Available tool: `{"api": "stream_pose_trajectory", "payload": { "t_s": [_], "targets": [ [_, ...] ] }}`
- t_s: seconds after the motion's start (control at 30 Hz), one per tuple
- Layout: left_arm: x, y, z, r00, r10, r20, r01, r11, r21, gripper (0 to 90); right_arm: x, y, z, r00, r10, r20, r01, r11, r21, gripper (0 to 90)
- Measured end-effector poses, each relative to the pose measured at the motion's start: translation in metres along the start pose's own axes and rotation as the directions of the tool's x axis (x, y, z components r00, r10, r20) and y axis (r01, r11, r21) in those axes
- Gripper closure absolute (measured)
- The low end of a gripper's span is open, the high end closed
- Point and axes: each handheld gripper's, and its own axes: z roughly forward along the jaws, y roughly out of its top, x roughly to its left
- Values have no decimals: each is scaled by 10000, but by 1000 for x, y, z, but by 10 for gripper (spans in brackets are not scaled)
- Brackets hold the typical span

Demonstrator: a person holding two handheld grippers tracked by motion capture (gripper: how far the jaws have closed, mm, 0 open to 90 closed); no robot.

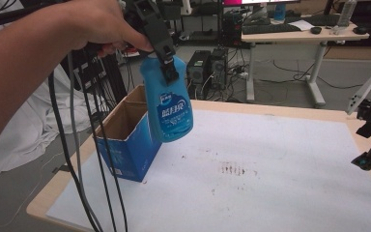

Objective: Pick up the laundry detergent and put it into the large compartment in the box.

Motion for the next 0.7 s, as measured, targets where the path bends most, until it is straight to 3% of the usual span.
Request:
{"api": "stream_pose_trajectory", "payload": {
  "t_s": [0.1, 0.4, 0.47, 0.7],
  "targets": [
    [3, -2, -3, 10000, -19, 16, 19, 10000, -55, 376, 0, 0, 1, 10000, -4, -10, 4, 10000, 12, 16],
    [18, -10, -15, 9973, 700, 213, -696, 9974, -167, 376, -2, 1, 1, 10000, -60, -6, 60, 10000, 46, 16],
    [21, -11, -16, 9972, 707, 253, -700, 9972, -272, 376, -1, 0, 1, 9999, 116, -16, -116, 9999, 81, 16],
    [28, -15, -19, 9901, 1367, 309, -1360, 9904, -247, 377, -2, 2, 3, 10000, 61, 1, -61, 9999, 107, 16]
  ]
}}
